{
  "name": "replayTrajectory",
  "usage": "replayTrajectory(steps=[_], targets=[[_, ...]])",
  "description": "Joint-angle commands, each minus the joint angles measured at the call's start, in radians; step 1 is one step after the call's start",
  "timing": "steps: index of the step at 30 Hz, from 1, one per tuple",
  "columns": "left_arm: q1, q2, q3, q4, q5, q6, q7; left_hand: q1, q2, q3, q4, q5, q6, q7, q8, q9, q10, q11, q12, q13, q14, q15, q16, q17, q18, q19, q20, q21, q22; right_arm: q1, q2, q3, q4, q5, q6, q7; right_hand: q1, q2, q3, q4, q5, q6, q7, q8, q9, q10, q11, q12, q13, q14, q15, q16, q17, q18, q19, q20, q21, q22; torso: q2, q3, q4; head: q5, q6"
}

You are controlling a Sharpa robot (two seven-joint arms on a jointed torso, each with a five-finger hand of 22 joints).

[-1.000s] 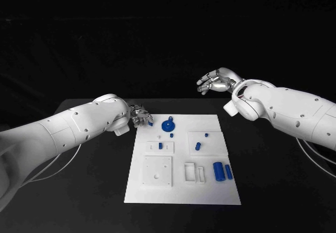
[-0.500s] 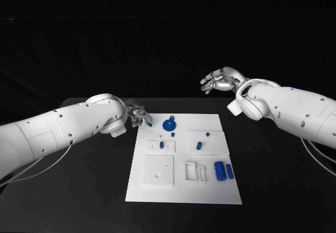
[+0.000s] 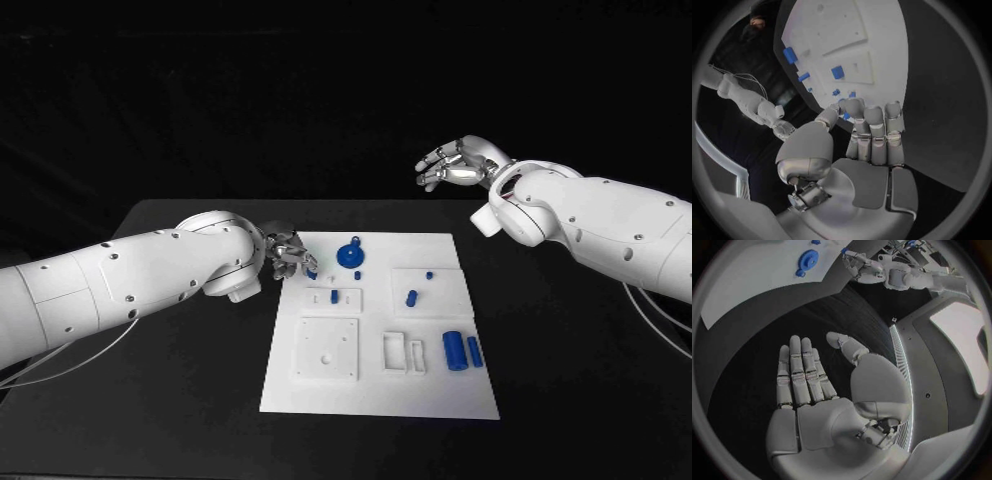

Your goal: Assemble the parts on the task board

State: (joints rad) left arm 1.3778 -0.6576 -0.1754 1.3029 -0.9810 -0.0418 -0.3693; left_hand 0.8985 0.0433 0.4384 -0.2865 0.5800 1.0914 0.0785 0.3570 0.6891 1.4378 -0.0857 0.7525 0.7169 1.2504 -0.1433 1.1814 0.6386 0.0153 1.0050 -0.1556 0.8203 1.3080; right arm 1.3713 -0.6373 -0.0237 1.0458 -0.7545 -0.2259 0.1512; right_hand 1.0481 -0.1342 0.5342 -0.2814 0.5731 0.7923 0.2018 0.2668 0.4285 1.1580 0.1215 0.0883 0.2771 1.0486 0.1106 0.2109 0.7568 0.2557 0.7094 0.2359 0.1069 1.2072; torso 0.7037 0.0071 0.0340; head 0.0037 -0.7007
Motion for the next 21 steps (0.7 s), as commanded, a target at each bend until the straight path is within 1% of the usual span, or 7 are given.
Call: replayTrajectory(steps=[1,4,7,12,16,19,21], targets=[[-0.001,-0.004,-0.005,0.017,0.013,0.015,-0.023,0.006,0.006,0.003,0.002,0.003,0.08,-0.073,-0.005,0.164,0.0,-0.017,0.029,0.02,0.014,-0.029,0.023,0.009,0.018,0.031,-0.095,0.031,0.025,0.0,0.001,0.001,0.003,-0.001,0.005,0.003,-0.002,-0.001,-0.002,0.003,0.0,-0.009,0.015,0.005,-0.002,-0.001,0.007,-0.007,-0.001,-0.006,0.001,-0.004,0.0,-0.016,-0.008,0.002,-0.004,0.001,0.001,-0.0001,-0.0006,0.003,-0.003],[-0.001,-0.008,-0.012,0.032,0.011,0.026,-0.034,0.007,0.008,0.001,0.002,0.004,0.082,-0.076,-0.009,0.173,-0.012,-0.022,0.062,0.049,0.018,-0.049,0.044,0.016,0.026,0.058,-0.11,0.071,0.025,0.0,0.001,0.001,0.002,-0.001,0.004,0.003,-0.003,-0.001,-0.002,0.003,0.001,-0.009,0.015,0.005,-0.002,-0.001,0.007,-0.007,-0.001,-0.006,0.001,-0.004,0.0,-0.016,-0.008,0.002,-0.004,0.001,0.001,0.0005,-0.0008,0.006,-0.005],[-0.001,-0.009,-0.016,0.042,0.005,0.03,-0.047,0.012,0.013,-0.002,0.0,-0.009,0.076,-0.081,-0.017,0.178,-0.007,-0.028,0.105,0.08,0.039,-0.071,0.086,0.037,0.038,0.1,-0.126,0.13,0.026,0.0,0.001,0.001,0.001,-0.001,0.004,0.003,-0.003,0.0,-0.002,0.004,0.001,-0.009,0.015,0.005,-0.002,-0.001,0.007,-0.007,-0.001,-0.006,0.001,-0.004,0.0,-0.015,-0.007,0.002,-0.004,0.002,0.001,-0.0003,-0.0018,0.007,-0.006],[-0.001,-0.01,-0.02,0.048,-0.003,0.038,-0.068,0.013,0.019,0.0,0.0,-0.025,0.071,-0.082,-0.026,0.188,-0.023,-0.03,0.139,0.102,0.035,-0.076,0.119,0.066,0.073,0.138,-0.13,0.24,0.027,0.0,0.002,0.001,0.001,-0.001,0.004,0.003,-0.003,0.0,-0.002,0.004,0.001,-0.009,0.014,0.005,-0.002,-0.001,0.007,-0.007,-0.001,-0.006,0.001,-0.004,0.0,-0.015,-0.007,0.002,-0.004,0.002,0.001,-0.0006,-0.002,0.009,-0.009],[-0.001,-0.009,-0.023,0.05,-0.014,0.037,-0.076,0.013,0.031,0.004,0.001,-0.069,0.061,-0.079,-0.034,0.193,-0.028,-0.027,0.144,0.105,0.032,-0.074,0.125,0.073,0.092,0.148,-0.129,0.277,0.024,0.0,0.003,0.001,0.001,-0.001,0.005,0.004,-0.003,0.0,-0.002,0.003,0.001,-0.009,0.014,0.005,-0.002,-0.001,0.007,-0.007,-0.001,-0.006,0.001,-0.004,0.0,-0.015,-0.007,0.002,-0.004,0.002,0.001,0.0005,-0.0016,0.009,-0.011],[-0.002,-0.008,-0.024,0.055,-0.026,0.034,-0.075,0.013,0.029,0.006,0.001,-0.061,0.063,-0.08,-0.034,0.196,-0.028,-0.028,0.148,0.106,0.033,-0.075,0.128,0.076,0.1,0.151,-0.128,0.29,0.024,0.0,0.004,0.001,0.001,-0.001,0.007,0.002,-0.003,0.0,-0.002,0.003,0.002,-0.009,0.014,0.005,-0.002,0.0,0.006,-0.007,-0.001,-0.006,0.001,-0.004,0.0,-0.015,-0.007,0.002,-0.004,0.002,0.001,0.0007,-0.0022,0.009,-0.012],[-0.003,-0.007,-0.024,0.059,-0.04,0.025,-0.076,0.008,0.024,0.008,0.001,-0.032,0.071,-0.081,-0.031,0.2,-0.029,-0.029,0.15,0.106,0.032,-0.075,0.13,0.079,0.105,0.147,-0.126,0.3,0.023,0.0,0.004,0.001,0.001,-0.001,0.009,0.001,-0.003,0.0,-0.002,0.003,0.002,-0.009,0.014,0.006,-0.002,0.0,0.006,-0.007,-0.001,-0.006,0.001,-0.004,0.0,-0.015,-0.007,0.002,-0.004,0.002,0.002,0.0006,-0.0026,0.01,-0.013]])
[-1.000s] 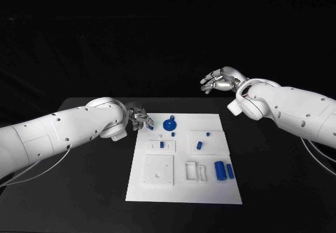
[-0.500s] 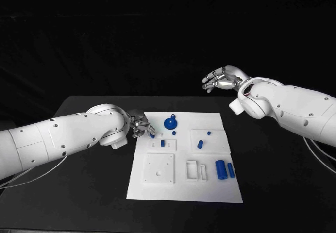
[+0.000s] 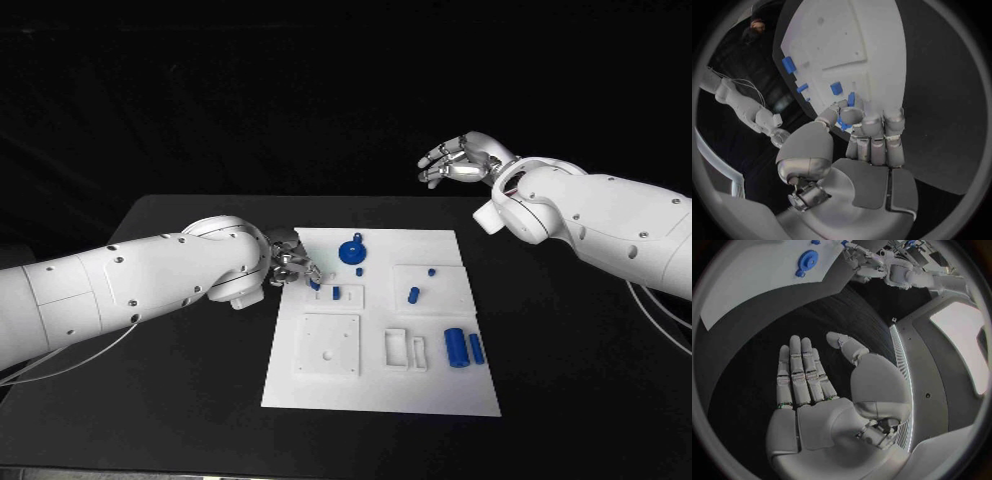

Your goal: Assemble the parts on the task board

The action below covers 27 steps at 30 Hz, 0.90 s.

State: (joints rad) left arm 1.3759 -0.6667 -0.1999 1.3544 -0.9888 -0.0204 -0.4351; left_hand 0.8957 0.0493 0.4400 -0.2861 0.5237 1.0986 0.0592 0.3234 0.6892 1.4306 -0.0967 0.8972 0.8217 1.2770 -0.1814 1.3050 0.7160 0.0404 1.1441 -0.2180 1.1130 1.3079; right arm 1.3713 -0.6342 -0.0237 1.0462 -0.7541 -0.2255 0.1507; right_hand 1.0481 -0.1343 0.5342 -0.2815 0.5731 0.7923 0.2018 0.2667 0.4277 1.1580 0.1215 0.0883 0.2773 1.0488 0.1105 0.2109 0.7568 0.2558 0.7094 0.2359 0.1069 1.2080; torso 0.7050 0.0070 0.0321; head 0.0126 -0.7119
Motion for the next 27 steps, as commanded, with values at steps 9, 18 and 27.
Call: replayTrajectory(steps=[9,18,27], targets=[[-0.003,0.002,-0.005,0.01,-0.041,-0.001,-0.009,-0.003,0.013,0.007,0.0,0.072,0.079,-0.067,0.012,0.211,-0.022,-0.022,0.011,0.001,0.006,-0.039,0.01,0.007,0.084,-0.001,-0.061,0.022,0.022,0.0,-0.001,0.001,0.0,-0.001,0.016,-0.001,-0.004,0.0,-0.003,0.003,0.002,-0.01,0.015,0.005,-0.001,-0.001,0.007,-0.007,-0.001,-0.006,0.002,-0.004,0.0,-0.015,-0.008,0.002,-0.005,0.002,0.0,0.0017,-0.0008,0.002,-0.003],[-0.003,0.001,-0.026,0.02,-0.053,0.006,-0.009,-0.006,0.011,0.007,0.001,0.075,0.084,-0.068,0.017,0.214,-0.021,-0.024,0.013,0.002,0.007,-0.04,0.013,0.009,0.085,-0.002,-0.06,0.026,0.022,0.0,-0.001,0.001,0.0,-0.001,0.016,-0.001,-0.004,0.0,-0.003,0.003,0.002,-0.01,0.015,0.005,-0.002,-0.001,0.007,-0.008,-0.001,-0.007,0.002,-0.004,0.0,-0.015,-0.008,0.002,-0.006,0.002,0.0,0.0007,-0.0008,0.001,-0.003],[-0.006,0.001,-0.029,0.03,-0.066,0.002,-0.006,-0.01,0.007,0.009,0.001,0.109,0.087,-0.071,0.023,0.22,-0.02,-0.026,0.019,0.002,0.008,-0.043,0.018,0.013,0.087,-0.005,-0.059,0.037,0.021,0.0,0.0,0.001,0.0,0.001,0.012,0.001,-0.005,0.0,-0.003,0.004,0.002,-0.01,0.015,0.005,-0.002,-0.001,0.007,-0.008,-0.001,-0.007,0.002,-0.004,0.0,-0.015,-0.008,0.002,-0.006,0.003,0.0,0.0007,0.0002,-0.001,-0.005]])
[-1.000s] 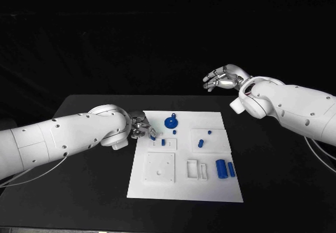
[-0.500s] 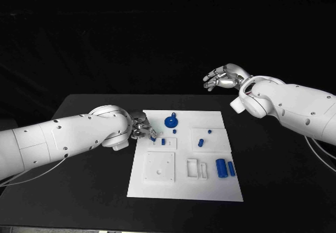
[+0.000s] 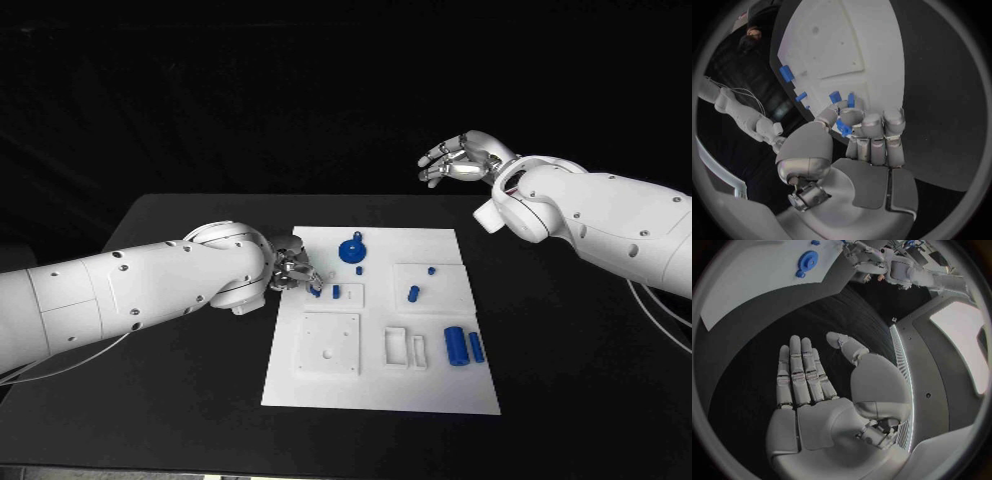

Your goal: Assemble the parts on the task board

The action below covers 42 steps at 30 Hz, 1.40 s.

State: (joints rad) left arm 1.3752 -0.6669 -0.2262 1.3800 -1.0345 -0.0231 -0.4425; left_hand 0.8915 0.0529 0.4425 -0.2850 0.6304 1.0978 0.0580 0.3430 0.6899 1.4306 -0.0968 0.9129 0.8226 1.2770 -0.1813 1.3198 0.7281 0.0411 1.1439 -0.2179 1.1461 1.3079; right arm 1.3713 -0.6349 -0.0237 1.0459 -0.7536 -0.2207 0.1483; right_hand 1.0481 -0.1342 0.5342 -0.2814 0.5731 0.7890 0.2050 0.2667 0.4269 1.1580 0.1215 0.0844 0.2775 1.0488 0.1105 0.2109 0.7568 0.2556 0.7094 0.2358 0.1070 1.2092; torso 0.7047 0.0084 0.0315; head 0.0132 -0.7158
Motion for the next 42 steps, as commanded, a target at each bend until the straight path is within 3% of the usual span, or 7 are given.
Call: replayTrajectory(steps=[1,16,30,36,42], targets=[[-0.006,0.001,-0.003,0.006,-0.021,0.003,0.001,-0.006,0.004,0.007,-0.001,0.002,0.087,-0.07,0.003,0.219,-0.02,-0.026,0.003,0.001,0.008,-0.043,0.003,0.001,0.087,-0.005,-0.059,0.004,0.021,0.0,0.001,0.001,0.0,0.0,0.008,0.004,-0.005,0.0,-0.003,0.004,0.003,-0.007,0.011,0.005,-0.001,-0.001,0.007,-0.004,-0.002,-0.007,0.002,-0.004,0.0,-0.015,-0.008,0.002,-0.006,0.001,0.0,-0.0006,0.0007,-0.002,-0.001],[-0.007,-0.007,-0.004,0.016,-0.024,0.017,-0.003,-0.004,0.003,0.008,-0.002,0.003,0.086,-0.07,0.004,0.22,-0.02,-0.026,0.005,0.002,0.009,-0.043,0.005,0.003,0.088,-0.005,-0.06,0.007,0.021,0.0,0.001,0.001,0.0,0.0,0.006,0.004,-0.005,0.0,-0.003,0.004,0.003,-0.007,0.011,0.006,-0.001,-0.001,0.007,-0.004,-0.002,-0.007,0.002,-0.004,0.0,-0.015,-0.007,0.002,-0.007,0.002,0.0,-0.0004,-0.0001,-0.002,-0.003],[-0.007,-0.007,-0.004,0.007,-0.023,0.03,-0.001,-0.007,0.001,0.01,-0.001,0.042,0.103,-0.077,0.025,0.235,-0.021,-0.032,0.013,0.001,0.008,-0.046,0.013,0.009,0.09,-0.011,-0.057,0.021,0.02,0.0,0.001,0.001,-0.001,0.0,0.006,0.004,-0.005,0.0,-0.003,0.004,0.003,-0.007,0.011,0.006,-0.002,-0.001,0.007,-0.004,-0.002,-0.007,0.002,-0.004,0.001,-0.015,-0.007,0.002,-0.008,0.003,0.0,-0.0011,0.0004,-0.002,-0.005],[-0.007,-0.003,-0.004,-0.003,-0.007,0.04,0.002,-0.018,0.01,0.008,0.001,0.042,0.112,-0.079,0.035,0.242,-0.019,-0.034,0.02,0.002,0.01,-0.046,0.018,0.012,0.089,-0.014,-0.055,0.026,0.02,0.0,0.001,0.001,-0.001,0.0,0.006,0.004,-0.005,0.0,-0.003,0.003,0.003,-0.007,0.011,0.006,-0.002,-0.001,0.007,-0.005,-0.002,-0.007,0.002,-0.004,0.001,-0.014,-0.007,0.002,-0.008,0.003,0.0,-0.0008,0.0002,-0.003,-0.006],[-0.007,0.003,-0.004,-0.008,-0.004,0.048,0.004,-0.035,0.021,0.006,0.005,0.022,0.119,-0.081,0.043,0.249,-0.018,-0.035,0.031,0.006,0.01,-0.044,0.026,0.018,0.089,-0.017,-0.054,0.034,0.02,0.0,0.002,0.001,-0.002,0.0,0.006,0.004,-0.004,0.001,-0.003,0.003,0.003,-0.007,0.011,0.006,-0.002,-0.001,0.007,-0.005,-0.002,-0.007,0.002,-0.004,0.001,-0.014,-0.007,0.002,-0.008,0.004,0.0,-0.0009,0.0007,-0.003,-0.007]])
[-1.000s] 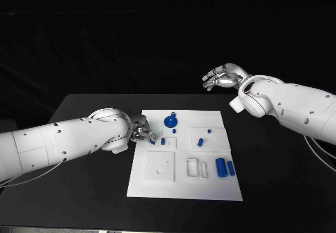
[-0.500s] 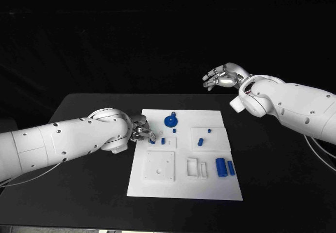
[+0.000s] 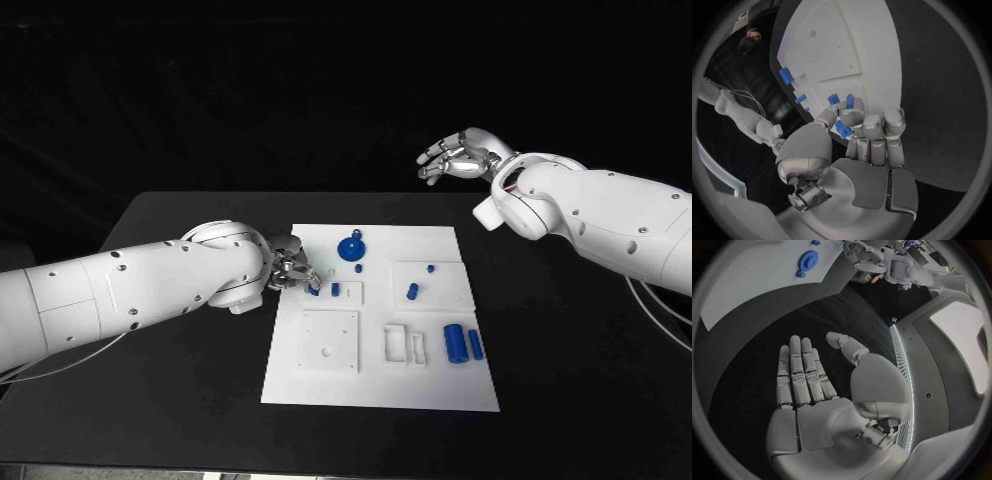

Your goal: Assemble the parts on the task board

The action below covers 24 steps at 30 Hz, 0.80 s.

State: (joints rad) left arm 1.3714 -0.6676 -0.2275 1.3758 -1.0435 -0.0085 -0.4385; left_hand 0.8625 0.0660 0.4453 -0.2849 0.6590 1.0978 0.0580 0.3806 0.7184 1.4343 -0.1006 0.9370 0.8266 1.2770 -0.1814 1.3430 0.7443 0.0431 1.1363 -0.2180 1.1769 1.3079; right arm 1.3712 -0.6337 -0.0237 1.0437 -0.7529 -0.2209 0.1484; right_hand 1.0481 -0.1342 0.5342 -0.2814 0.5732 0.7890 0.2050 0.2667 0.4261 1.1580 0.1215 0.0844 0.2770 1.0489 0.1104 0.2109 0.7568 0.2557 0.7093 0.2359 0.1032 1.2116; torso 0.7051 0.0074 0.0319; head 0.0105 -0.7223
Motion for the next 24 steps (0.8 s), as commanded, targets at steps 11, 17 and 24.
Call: replayTrajectory(steps=[11,17,24], targets=[[-0.003,0.016,-0.003,-0.018,0.005,0.051,0.0,-0.014,0.012,0.005,0.007,-0.016,0.123,-0.081,0.009,0.223,-0.02,-0.031,0.013,0.003,0.01,-0.043,0.008,0.006,0.087,-0.013,-0.053,0.009,0.02,0.0,0.001,0.001,0.0,0.0,0.006,0.004,-0.004,0.001,-0.002,0.003,0.004,-0.007,0.011,0.007,-0.001,-0.001,0.007,-0.005,-0.001,-0.007,0.002,-0.004,0.001,-0.014,-0.007,0.002,-0.005,0.002,-0.001,0.0004,-0.0008,0.0,-0.001],[-0.002,0.028,-0.002,-0.026,0.004,0.057,0.002,-0.017,0.015,0.011,0.005,-0.004,0.127,-0.082,0.013,0.225,-0.02,-0.032,0.021,0.005,0.01,-0.041,0.014,0.011,0.087,-0.016,-0.052,0.014,0.02,0.0,0.003,0.001,0.0,0.0,0.007,0.004,-0.004,0.001,-0.002,0.003,0.004,-0.007,0.011,0.007,-0.001,-0.001,0.007,-0.005,-0.001,-0.007,0.002,-0.004,0.001,-0.014,-0.007,0.002,-0.006,0.002,0.0,0.0012,-0.0007,-0.001,-0.002],[-0.002,0.04,-0.002,-0.032,-0.019,0.067,0.003,-0.018,0.014,0.012,0.005,-0.004,0.128,-0.082,0.014,0.225,-0.02,-0.032,0.022,0.006,0.01,-0.041,0.014,0.011,0.087,-0.016,-0.052,0.015,0.02,-0.001,0.004,0.001,0.0,0.0,0.007,0.004,-0.004,0.001,-0.002,0.003,0.004,-0.007,0.011,0.007,-0.001,-0.001,0.007,-0.005,-0.001,-0.007,0.002,-0.004,0.001,-0.014,-0.007,0.002,-0.006,0.002,0.0,0.0006,0.0,-0.001,-0.003]])
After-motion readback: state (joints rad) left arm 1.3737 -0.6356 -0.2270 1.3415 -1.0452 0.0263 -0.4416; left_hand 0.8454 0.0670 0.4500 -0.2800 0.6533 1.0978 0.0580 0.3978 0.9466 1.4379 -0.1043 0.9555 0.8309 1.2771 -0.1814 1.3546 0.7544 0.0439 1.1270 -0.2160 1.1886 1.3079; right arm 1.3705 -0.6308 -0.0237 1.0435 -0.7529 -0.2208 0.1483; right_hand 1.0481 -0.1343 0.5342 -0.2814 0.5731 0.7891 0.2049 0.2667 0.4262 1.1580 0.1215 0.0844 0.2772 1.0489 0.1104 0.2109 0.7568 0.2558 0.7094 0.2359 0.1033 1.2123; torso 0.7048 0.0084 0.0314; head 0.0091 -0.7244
